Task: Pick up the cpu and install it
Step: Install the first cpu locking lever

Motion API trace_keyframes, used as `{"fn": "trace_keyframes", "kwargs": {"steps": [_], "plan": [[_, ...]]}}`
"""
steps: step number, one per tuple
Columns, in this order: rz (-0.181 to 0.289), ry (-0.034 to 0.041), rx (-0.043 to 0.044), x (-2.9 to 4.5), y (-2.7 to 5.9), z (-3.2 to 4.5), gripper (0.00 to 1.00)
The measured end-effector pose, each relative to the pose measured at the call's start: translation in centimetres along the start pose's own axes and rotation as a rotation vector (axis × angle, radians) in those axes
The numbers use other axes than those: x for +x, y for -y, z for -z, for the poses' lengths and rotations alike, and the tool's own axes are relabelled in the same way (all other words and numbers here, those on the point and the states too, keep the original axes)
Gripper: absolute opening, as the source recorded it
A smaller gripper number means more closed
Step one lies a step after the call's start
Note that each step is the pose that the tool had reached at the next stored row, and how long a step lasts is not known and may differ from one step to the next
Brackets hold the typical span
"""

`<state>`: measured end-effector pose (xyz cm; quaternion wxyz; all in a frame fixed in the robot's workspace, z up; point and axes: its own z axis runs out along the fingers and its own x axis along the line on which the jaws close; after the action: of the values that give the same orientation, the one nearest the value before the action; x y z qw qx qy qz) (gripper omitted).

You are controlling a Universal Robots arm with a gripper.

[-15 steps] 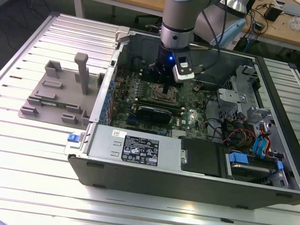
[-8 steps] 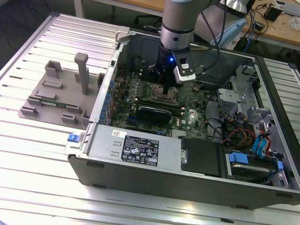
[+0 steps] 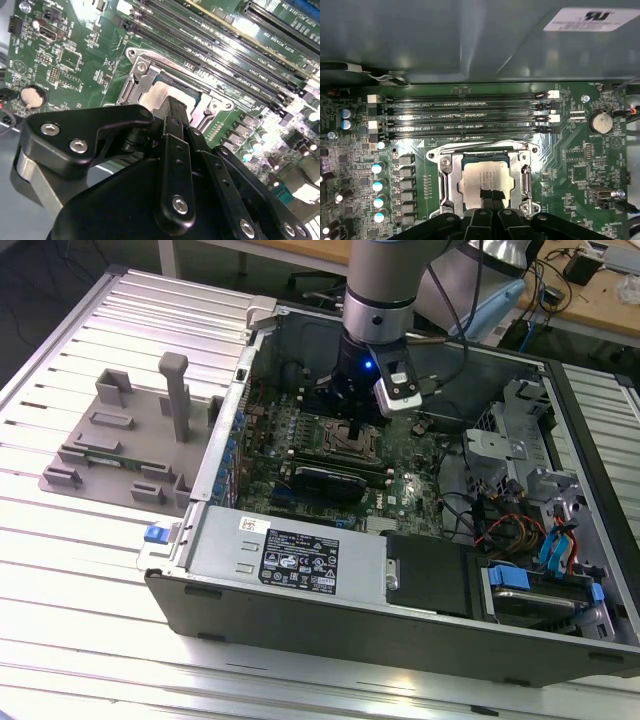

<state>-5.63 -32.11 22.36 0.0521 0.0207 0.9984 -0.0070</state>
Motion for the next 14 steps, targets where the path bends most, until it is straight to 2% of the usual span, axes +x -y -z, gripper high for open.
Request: {"fn": "trace_keyframes", "kwargs": {"steps": [4,8,9,10,14], "plan": [[0.0,0.0,0.0,-0.11,0.01,1.07,0.11],[0.0,0.0,0.0,-0.12,0.01,1.13,0.11],[0.0,-0.0059,0.0004,-0.13,0.02,1.13,0.11],[0.0,-0.0086,0.0007,-0.12,0.02,1.13,0.11],[0.0,-0.0115,0.0005,-0.12,0.02,1.12,0.11]]}}
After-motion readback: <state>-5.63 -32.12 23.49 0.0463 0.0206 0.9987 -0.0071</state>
